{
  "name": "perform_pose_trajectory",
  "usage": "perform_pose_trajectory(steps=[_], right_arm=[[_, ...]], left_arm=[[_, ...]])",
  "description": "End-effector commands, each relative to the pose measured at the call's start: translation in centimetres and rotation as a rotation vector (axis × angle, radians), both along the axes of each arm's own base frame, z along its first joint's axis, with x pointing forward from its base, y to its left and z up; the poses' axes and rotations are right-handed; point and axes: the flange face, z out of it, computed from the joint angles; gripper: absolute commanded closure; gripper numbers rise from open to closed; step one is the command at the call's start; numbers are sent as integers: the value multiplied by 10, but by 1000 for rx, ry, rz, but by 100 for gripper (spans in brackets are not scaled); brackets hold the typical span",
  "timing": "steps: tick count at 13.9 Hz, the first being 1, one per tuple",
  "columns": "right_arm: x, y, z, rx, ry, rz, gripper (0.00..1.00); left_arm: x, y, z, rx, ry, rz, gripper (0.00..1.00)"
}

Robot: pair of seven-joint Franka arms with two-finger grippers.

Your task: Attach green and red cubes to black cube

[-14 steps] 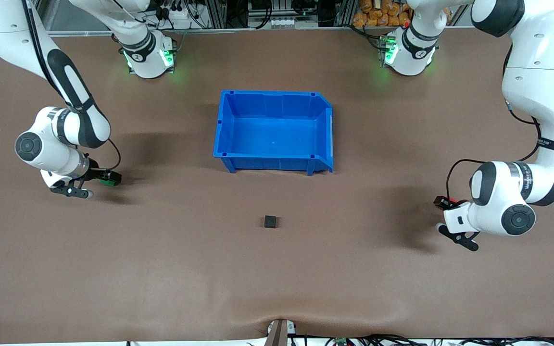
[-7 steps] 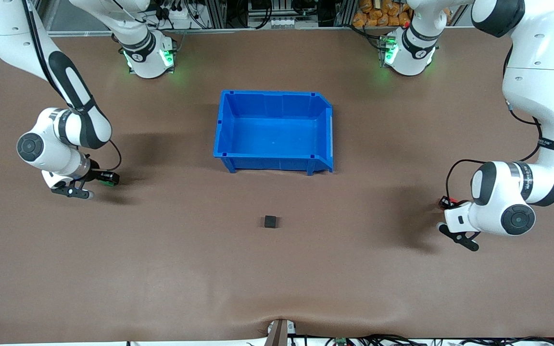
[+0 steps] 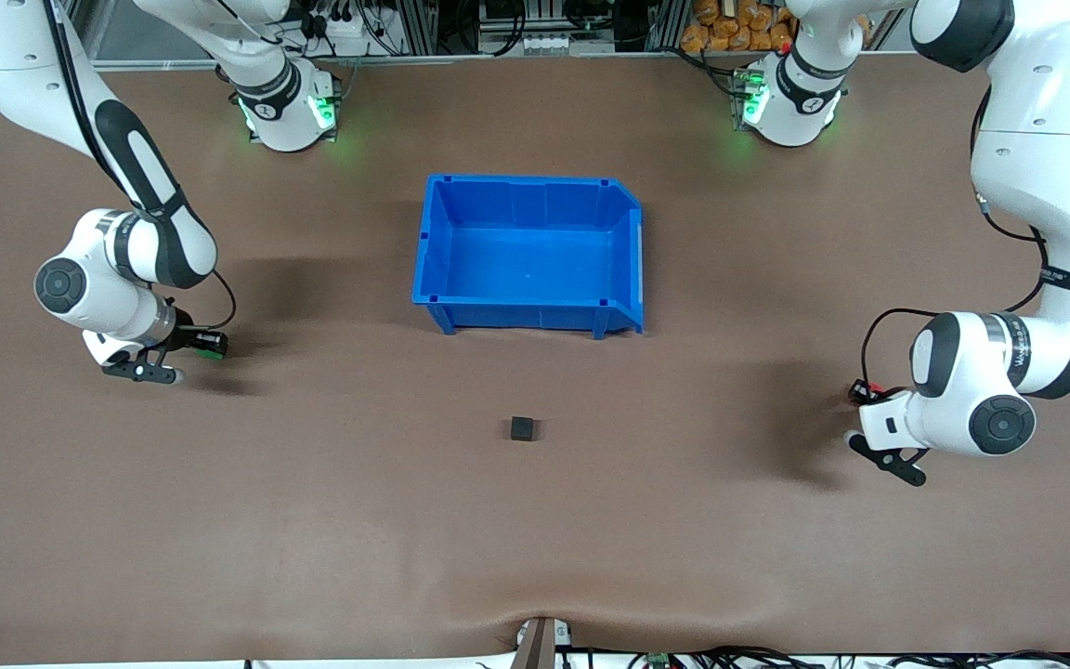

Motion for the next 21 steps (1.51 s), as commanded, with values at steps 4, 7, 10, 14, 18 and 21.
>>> perform_pose_trajectory(steps=[4, 7, 10, 14, 18, 21], right_arm=[[10, -6, 10, 14, -17, 262, 100], [32, -25, 33, 18, -50, 460, 100], [59, -40, 65, 18, -67, 653, 100], [100, -35, 110, -16, -129, 945, 100], [146, 13, 121, -47, -177, 1191, 100], [170, 88, 118, -50, -203, 1314, 100]], left_arm=[[12, -7, 14, 12, -56, 368, 100], [16, -31, 7, 45, -59, 612, 100], [21, -63, 19, 10, -18, 989, 100], [36, -140, 54, -35, 39, 1359, 100], [35, -230, 57, -67, 44, 1648, 100], [35, -280, 54, -109, 51, 1828, 100]])
